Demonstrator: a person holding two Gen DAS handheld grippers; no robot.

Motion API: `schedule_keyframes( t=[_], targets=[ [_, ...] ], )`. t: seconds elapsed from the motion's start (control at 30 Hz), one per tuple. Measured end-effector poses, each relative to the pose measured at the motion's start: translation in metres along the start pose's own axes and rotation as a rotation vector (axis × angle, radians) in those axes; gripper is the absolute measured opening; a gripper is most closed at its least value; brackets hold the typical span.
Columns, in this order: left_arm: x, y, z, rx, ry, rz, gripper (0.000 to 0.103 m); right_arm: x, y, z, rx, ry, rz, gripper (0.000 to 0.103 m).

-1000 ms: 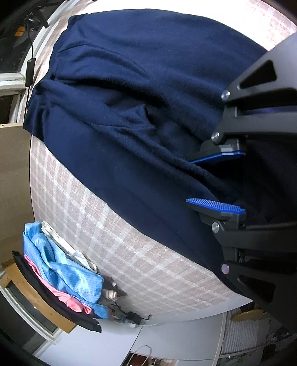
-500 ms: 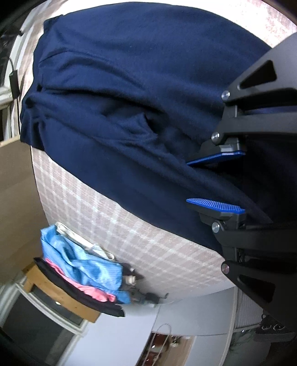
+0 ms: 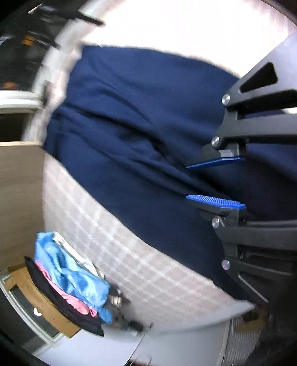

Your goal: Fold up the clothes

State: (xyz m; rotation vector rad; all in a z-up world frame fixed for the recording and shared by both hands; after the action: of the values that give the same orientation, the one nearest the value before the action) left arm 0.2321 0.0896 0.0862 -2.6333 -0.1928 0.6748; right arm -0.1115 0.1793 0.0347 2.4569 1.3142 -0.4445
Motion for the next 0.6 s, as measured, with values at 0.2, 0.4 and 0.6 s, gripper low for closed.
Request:
schedule_keyframes(
  t=[0.2, 0.4, 0.6],
  targets=[
    [0.043, 0.053, -0.047, -0.164, -0.019, -0.108, 0.026, 0.009, 0.064, -0.043, -0.236, -0.074, -0.068, 0.024],
    [0.081, 0.086, -0.042, -0.178, 0.018, -0.159, 0.026, 0.040, 0.120, -0.038, -0.309, -0.013, -0.155, 0.024],
    [0.090, 0.087, -0.043, -0.128, 0.015, -0.128, 0.032, 0.120, 0.138, -0.019, -0.292, 0.111, -0.140, 0.024]
  ],
)
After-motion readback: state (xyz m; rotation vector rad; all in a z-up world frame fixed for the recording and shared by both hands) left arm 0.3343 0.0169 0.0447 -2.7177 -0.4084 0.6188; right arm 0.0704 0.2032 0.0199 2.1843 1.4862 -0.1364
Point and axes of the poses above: each gripper's, at about its wrist camera, not at the fingertips, and z roughly the way its jaws point, y to its left, x to its underside, the point moved 6 cm from there along z, roughly the way its jaws point, and after that the axes turned 2 degrees about x, right-handed, at the moved point
